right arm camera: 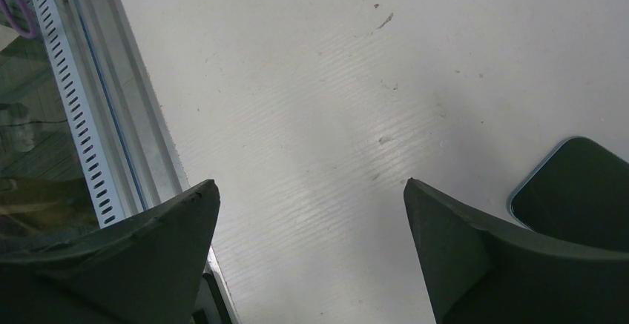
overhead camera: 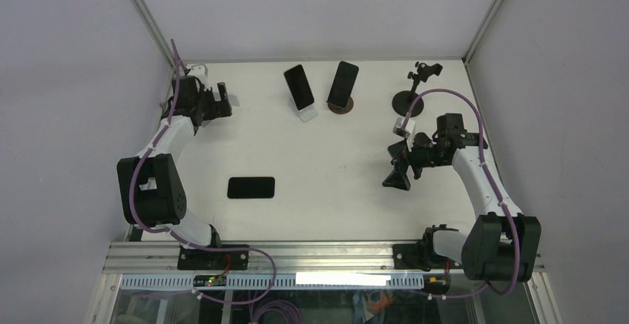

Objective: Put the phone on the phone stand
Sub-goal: Move the phone stand to the center of the board.

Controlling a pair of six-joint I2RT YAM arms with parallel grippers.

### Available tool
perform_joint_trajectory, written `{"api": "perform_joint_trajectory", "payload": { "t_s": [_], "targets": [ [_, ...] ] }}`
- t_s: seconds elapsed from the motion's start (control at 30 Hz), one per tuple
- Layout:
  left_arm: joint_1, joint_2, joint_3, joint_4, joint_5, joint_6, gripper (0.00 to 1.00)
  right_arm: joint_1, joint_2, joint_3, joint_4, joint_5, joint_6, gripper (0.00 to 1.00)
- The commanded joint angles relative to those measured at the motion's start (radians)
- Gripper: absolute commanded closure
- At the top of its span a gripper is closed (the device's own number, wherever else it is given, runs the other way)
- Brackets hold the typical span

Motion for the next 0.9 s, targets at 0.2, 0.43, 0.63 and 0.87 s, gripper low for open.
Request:
{"api": "perform_joint_trajectory", "payload": {
  "t_s": [0.2,0.43,0.63,0.87],
  "targets": [
    [0.016,0.028,0.004,0.019,-0.068,0.071,0.04,-0.007,-0.005,0.031,-0.003,-0.018,-0.019,0.01],
    [0.03,0.081,0.02,0.018,-0.114,0.099,0.12,-0.007,-0.007,0.031,-0.006,-0.024,-0.022,0.01],
    [0.059,0.154,0.075,-0.008,-0.087,0.112,0.22,-0.007,-0.006,0.028,-0.008,-0.03,-0.025,0.01],
    [0.072,0.127,0.087,-0.016,-0.05,0.122,0.22,-0.006,-0.001,0.028,-0.009,-0.029,-0.026,0.01]
  ]
}}
